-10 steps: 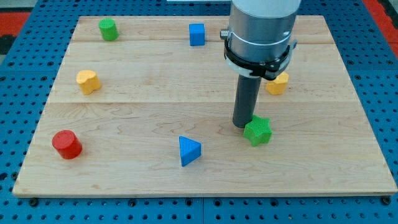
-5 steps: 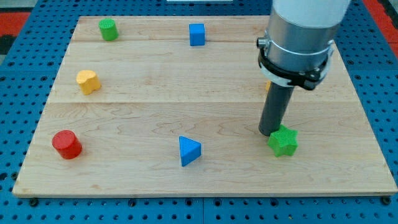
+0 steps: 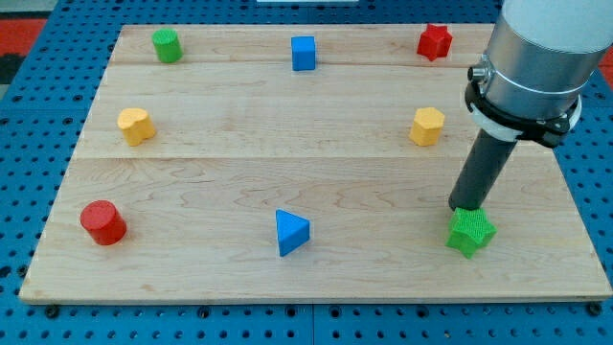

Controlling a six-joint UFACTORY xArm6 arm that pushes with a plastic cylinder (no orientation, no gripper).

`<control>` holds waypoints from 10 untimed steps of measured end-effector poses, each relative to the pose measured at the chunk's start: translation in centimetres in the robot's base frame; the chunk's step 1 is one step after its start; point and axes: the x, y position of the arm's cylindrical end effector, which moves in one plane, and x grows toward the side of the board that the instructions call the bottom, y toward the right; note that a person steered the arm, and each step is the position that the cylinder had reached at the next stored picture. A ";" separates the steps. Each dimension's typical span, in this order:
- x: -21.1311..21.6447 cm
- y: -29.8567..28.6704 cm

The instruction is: Push the green star towards the bottom right

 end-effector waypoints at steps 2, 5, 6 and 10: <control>0.0 -0.6; 0.0 -4.6; 0.0 -5.6; 2.7 -5.2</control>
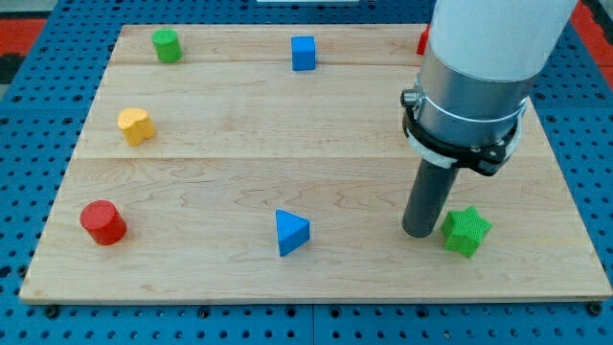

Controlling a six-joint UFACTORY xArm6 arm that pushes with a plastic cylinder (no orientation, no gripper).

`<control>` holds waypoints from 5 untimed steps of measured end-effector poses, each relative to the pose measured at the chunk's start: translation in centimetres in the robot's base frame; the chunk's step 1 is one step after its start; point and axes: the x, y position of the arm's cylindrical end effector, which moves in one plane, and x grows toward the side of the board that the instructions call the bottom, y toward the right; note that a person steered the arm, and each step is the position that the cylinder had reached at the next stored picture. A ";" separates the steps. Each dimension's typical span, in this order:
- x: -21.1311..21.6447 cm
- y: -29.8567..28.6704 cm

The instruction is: Push the green star towards the bottom right

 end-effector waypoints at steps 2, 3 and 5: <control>0.0 1.1; 0.0 1.4; 0.2 3.3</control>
